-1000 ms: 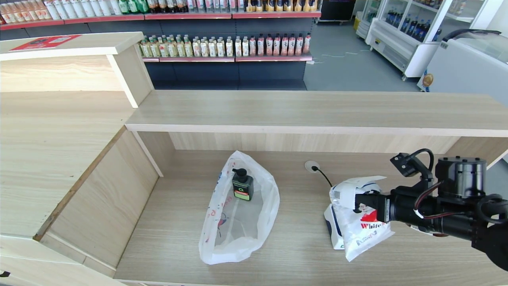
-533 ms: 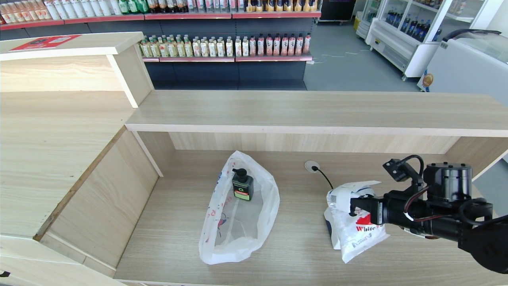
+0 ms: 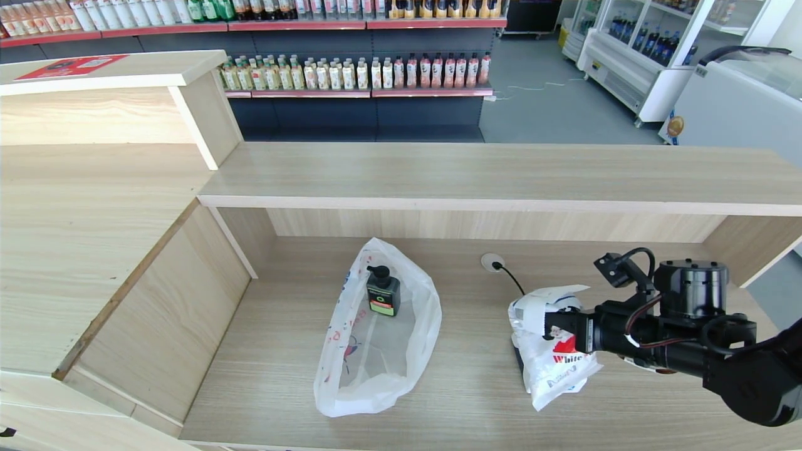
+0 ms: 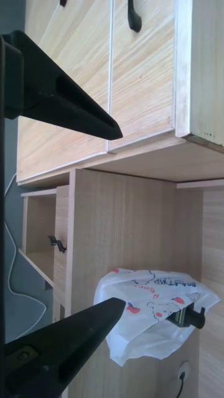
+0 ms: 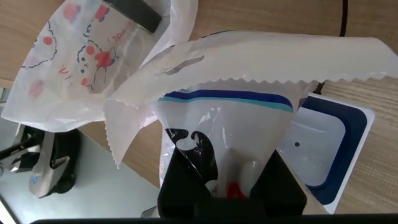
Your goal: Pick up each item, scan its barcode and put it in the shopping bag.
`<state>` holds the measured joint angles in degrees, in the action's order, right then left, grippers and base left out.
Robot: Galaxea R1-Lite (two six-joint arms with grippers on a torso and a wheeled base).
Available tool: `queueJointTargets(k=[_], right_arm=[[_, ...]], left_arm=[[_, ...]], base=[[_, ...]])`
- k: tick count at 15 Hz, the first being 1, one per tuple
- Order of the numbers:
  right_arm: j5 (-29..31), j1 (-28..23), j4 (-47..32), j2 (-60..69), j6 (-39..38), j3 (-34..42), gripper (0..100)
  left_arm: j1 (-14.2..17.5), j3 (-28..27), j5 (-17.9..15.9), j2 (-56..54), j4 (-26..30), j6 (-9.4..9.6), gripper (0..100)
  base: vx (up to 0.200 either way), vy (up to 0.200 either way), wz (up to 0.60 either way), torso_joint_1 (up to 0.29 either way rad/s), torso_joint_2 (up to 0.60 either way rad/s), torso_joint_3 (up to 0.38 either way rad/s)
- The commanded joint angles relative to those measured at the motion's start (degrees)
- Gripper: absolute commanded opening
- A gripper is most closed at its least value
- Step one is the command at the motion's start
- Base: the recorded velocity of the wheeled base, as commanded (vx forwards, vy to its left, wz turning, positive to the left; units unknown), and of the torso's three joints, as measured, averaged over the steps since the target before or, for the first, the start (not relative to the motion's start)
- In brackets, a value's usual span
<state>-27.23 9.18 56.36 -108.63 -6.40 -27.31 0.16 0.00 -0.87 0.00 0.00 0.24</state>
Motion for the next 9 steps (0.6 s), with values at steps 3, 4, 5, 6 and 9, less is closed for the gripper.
queueJointTargets(k=[3, 4, 5, 6, 9], right_arm=[[-2.3, -0.6, 0.8, -1.2, 0.1, -0.3, 0], [-2.6, -0.6, 0.8, -1.2, 0.1, -0.2, 0], [-2.7, -0.6, 0.8, -1.2, 0.1, -0.3, 0], [-2.7, -0.6, 0.9, -1.4, 0.2, -0.3, 0], [-2.7, -0.6, 2.4, -2.1, 0.2, -0.4, 0]], left_arm=[[0.0, 0.0, 0.0, 0.0, 0.0, 0.02, 100], [0.0, 0.0, 0.0, 0.0, 0.0, 0.02, 100], [0.0, 0.0, 0.0, 0.0, 0.0, 0.02, 100], [0.0, 0.0, 0.0, 0.0, 0.0, 0.02, 100], [0.0, 0.0, 0.0, 0.0, 0.0, 0.02, 100]], base=[[0.000, 0.000, 0.00, 0.000, 0.00, 0.000], [0.000, 0.000, 0.00, 0.000, 0.00, 0.000], [0.000, 0.000, 0.00, 0.000, 0.00, 0.000], [0.000, 0.000, 0.00, 0.000, 0.00, 0.000], [0.000, 0.000, 0.00, 0.000, 0.00, 0.000]])
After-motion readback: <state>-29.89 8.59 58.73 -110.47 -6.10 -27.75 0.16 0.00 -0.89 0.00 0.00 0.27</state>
